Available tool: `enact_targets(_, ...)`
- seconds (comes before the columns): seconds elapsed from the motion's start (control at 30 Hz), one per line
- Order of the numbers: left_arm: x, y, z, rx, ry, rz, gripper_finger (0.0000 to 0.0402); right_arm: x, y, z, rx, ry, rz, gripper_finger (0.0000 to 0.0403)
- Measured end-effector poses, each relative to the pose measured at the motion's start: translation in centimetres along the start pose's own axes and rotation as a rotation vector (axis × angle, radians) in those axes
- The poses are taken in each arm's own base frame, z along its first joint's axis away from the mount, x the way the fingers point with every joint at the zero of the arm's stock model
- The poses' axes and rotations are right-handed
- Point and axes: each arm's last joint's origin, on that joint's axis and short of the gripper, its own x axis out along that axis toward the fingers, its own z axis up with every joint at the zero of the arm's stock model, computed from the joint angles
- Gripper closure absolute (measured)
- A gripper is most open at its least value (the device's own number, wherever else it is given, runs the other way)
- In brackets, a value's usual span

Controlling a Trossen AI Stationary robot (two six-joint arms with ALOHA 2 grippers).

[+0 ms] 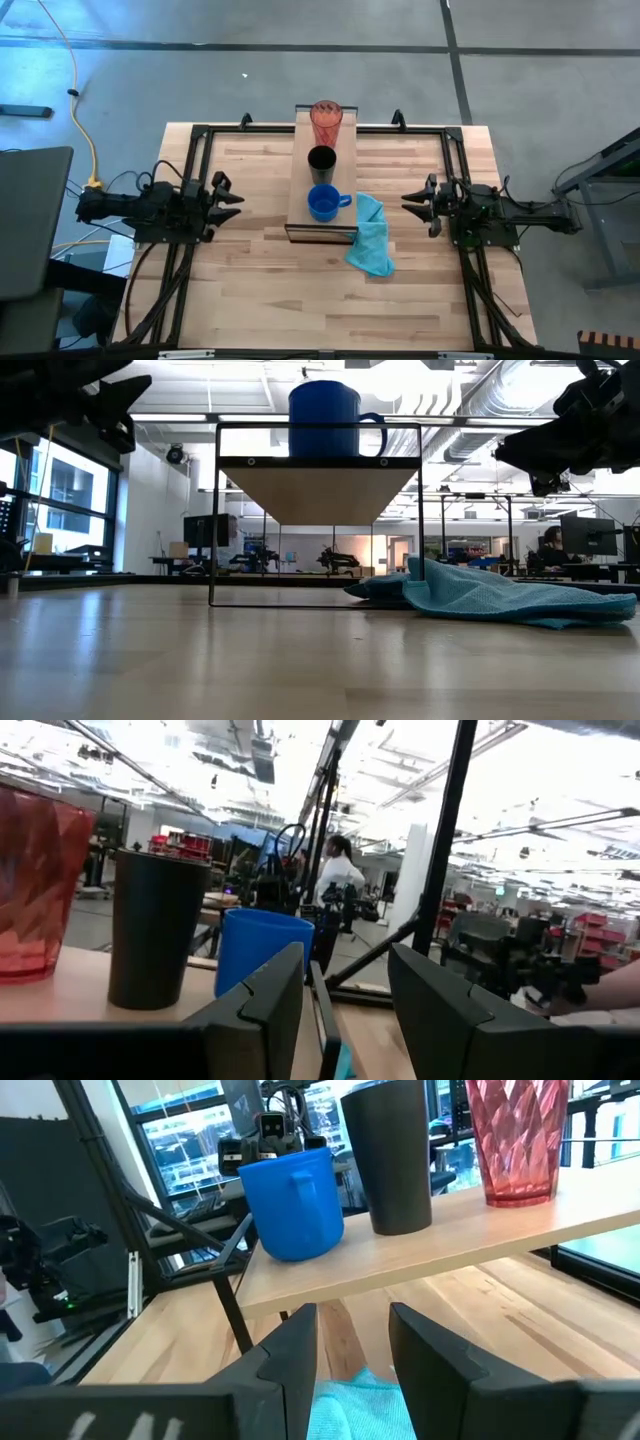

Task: Stack small to large cups/mugs on shelf
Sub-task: Return to Home Position

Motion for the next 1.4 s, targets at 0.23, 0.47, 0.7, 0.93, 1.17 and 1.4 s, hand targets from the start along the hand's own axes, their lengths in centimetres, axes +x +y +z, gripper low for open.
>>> enact_targets(0.23, 0.0, 0.2, -0.5, -0.003, 0.045, 0.050, 0.0263, 0.0, -0.1, 0.1, 0.002, -0.015, -0.041, 0.0284)
enact_targets(0.47, -0.2, 0.5, -1.6, -0.064, 0.154, 0.109, 0.0263, 0.0, -0.1, 0.1, -0.002, -0.013, -0.037, 0.0284)
enact_targets(0.7, -0.3, 0.8, -2.3, -0.100, 0.211, 0.168, 0.0263, 0.0, -0.1, 0.1, -0.017, -0.010, -0.035, 0.0284)
enact_targets(0.93, -0.3, 0.8, -2.4, -0.068, 0.233, 0.165, 0.0263, 0.0, -0.1, 0.1, -0.113, -0.008, -0.034, 0.0284)
enact_targets(1.17, 0.0, 0.9, -3.2, -0.014, 0.315, 0.168, 0.0263, 0.0, -0.1, 0.1, -0.122, -0.008, -0.034, 0.0284)
enact_targets(1.4, 0.4, 0.8, -3.3, -0.021, 0.325, 0.149, 0.0263, 0.0, -0.1, 0.1, -0.120, -0.008, -0.034, 0.0284)
